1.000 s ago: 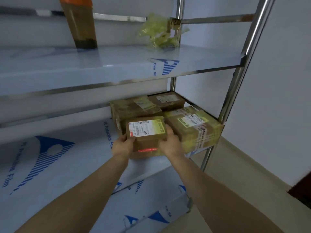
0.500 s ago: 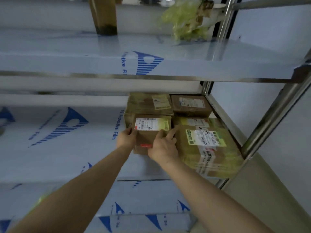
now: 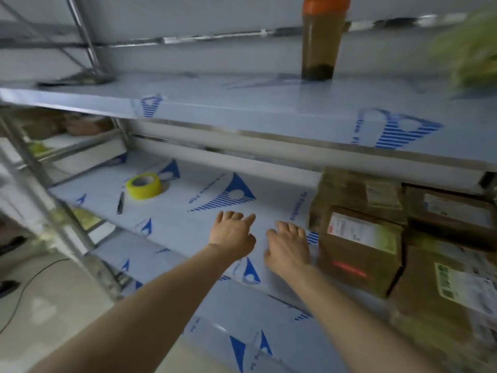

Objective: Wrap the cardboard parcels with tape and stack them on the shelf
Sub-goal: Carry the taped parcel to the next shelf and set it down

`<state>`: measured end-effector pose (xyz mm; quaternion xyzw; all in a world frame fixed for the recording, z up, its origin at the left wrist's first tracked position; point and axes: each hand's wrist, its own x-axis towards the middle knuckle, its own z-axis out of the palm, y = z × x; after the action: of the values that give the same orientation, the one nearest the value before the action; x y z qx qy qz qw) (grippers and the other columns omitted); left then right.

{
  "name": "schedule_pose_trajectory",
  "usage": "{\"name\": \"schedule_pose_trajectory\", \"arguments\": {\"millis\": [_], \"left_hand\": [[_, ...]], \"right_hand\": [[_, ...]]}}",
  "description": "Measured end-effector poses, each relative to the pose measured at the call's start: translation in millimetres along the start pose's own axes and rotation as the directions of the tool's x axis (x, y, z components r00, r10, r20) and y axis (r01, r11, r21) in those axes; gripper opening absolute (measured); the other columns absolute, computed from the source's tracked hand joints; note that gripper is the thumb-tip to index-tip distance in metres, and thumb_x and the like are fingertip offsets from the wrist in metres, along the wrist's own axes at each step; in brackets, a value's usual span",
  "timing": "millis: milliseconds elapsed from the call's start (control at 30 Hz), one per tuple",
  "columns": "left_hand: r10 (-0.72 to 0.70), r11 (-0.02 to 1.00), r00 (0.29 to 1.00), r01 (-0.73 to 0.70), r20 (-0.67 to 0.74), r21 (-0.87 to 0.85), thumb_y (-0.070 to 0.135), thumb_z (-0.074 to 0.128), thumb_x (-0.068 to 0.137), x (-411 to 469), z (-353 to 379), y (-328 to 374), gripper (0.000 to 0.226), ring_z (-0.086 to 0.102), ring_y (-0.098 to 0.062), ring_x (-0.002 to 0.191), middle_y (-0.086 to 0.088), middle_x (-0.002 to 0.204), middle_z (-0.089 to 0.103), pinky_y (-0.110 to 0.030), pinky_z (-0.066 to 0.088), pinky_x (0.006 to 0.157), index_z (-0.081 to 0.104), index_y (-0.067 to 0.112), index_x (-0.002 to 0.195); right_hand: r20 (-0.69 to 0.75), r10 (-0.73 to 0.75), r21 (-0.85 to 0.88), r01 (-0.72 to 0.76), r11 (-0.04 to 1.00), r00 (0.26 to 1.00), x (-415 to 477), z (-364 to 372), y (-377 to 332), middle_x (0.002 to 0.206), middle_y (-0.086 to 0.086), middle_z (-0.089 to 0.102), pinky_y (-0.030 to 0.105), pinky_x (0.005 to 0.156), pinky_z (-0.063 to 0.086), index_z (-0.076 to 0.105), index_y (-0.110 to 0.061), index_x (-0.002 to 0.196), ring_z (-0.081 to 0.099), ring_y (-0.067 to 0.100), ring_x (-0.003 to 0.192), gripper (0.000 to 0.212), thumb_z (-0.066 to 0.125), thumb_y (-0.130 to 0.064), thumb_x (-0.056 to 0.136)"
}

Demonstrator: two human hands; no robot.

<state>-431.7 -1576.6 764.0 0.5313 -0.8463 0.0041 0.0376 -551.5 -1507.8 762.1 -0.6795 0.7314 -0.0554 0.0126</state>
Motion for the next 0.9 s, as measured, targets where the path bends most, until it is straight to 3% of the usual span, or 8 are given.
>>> {"name": "schedule_pose_trajectory", "arguments": {"millis": [200, 400, 567, 900], "left_hand": [[-0.137, 0.990, 0.990, 0.136, -0.040, -0.031, 0.032, 0.046, 0.091, -9, -3, -124, 0.056, 0.032, -0.026, 0.135, -0.005, 0.142, 0.045, -0.036, 0.020, 0.113, 0.033, 0.026, 0.146], [-0.267, 0.959, 0.964, 0.266, 0.001, -0.102, 0.031, 0.046, 0.093, -8, 0, -272, 0.057, 0.035, -0.027, 0.133, -0.007, 0.141, 0.046, -0.036, 0.029, 0.107, 0.031, 0.025, 0.147], [-0.366, 0.916, 0.929, 0.369, 0.053, -0.156, 0.027, 0.044, 0.092, 1, 6, -375, 0.049, 0.043, -0.029, 0.124, -0.009, 0.134, 0.051, -0.037, 0.038, 0.098, 0.042, 0.020, 0.141], [-0.433, 0.852, 0.892, 0.451, 0.126, -0.267, 0.032, 0.045, 0.094, 51, 36, -456, 0.042, 0.051, -0.030, 0.118, -0.011, 0.128, 0.054, -0.037, 0.045, 0.089, 0.049, 0.015, 0.133]], "right_hand": [[0.122, -0.084, 0.015, 0.083, 0.996, 0.989, 67, 17, -107, 0.133, 0.010, 0.046, 0.035, 0.102, 0.032, 0.052, -0.014, 0.125, 0.044, 0.028, 0.121, 0.034, 0.047, -0.022, 0.093], [0.189, -0.164, 0.096, 0.148, 0.984, 0.968, 141, 31, -241, 0.137, 0.012, 0.044, 0.036, 0.103, 0.036, 0.050, -0.012, 0.133, 0.043, 0.029, 0.126, 0.042, 0.050, -0.025, 0.093], [0.195, -0.197, 0.115, 0.177, 0.977, 0.961, 196, 42, -325, 0.138, 0.012, 0.042, 0.036, 0.102, 0.037, 0.048, -0.012, 0.134, 0.042, 0.030, 0.126, 0.042, 0.048, -0.026, 0.095], [0.183, -0.173, 0.055, 0.166, 0.985, 0.968, 289, 79, -376, 0.138, 0.011, 0.046, 0.039, 0.098, 0.040, 0.047, -0.011, 0.133, 0.045, 0.030, 0.124, 0.037, 0.046, -0.019, 0.096]]}}
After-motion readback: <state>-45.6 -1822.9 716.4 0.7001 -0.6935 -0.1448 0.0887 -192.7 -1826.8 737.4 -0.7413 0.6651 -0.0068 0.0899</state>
